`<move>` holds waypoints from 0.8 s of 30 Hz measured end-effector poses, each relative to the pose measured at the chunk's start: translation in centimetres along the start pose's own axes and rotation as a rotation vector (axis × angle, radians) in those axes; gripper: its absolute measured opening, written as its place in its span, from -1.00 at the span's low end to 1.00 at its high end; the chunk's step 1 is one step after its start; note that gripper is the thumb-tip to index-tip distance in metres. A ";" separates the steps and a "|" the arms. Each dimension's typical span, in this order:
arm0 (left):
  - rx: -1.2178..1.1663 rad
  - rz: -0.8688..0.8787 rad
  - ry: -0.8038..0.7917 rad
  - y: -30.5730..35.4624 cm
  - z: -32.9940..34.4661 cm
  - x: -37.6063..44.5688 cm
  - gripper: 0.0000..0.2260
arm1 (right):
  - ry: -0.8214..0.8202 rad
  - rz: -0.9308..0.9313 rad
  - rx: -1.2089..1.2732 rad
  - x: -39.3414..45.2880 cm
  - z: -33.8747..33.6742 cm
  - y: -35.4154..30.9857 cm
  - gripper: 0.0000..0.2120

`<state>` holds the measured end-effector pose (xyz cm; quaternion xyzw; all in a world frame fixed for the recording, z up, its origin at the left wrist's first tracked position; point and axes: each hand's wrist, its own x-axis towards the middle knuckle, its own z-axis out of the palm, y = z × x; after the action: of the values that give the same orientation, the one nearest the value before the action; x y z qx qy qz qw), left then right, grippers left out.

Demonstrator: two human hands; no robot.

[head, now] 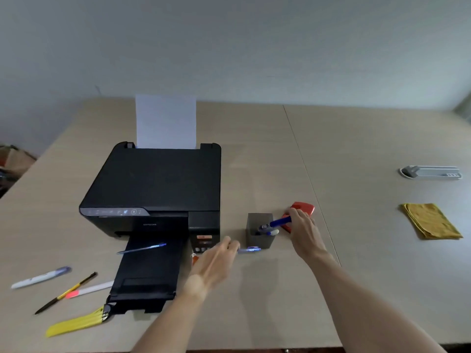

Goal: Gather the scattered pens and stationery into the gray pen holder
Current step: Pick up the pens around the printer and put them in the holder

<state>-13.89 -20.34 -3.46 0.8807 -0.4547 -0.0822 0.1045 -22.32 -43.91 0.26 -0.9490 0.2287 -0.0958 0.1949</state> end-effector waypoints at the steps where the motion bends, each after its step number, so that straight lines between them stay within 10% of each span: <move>1: -0.001 0.015 0.019 0.3 -0.6 0.5 -0.75 | -0.015 0.026 0.027 0.0 0.2 -0.1 -0.69; 11: 0.188 -0.013 0.141 2.0 -2.8 6.0 -0.80 | -0.154 0.522 0.247 -4.2 1.6 1.8 -0.77; 24: -0.185 -0.055 -0.012 -2.6 0.4 -1.0 -0.85 | -0.412 0.535 0.008 -7.8 7.3 -2.0 -0.78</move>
<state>-12.53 -18.13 -4.50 0.8789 -0.4216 -0.1320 0.1801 -26.42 -36.21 -6.29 -0.8540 0.4250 0.1514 0.2591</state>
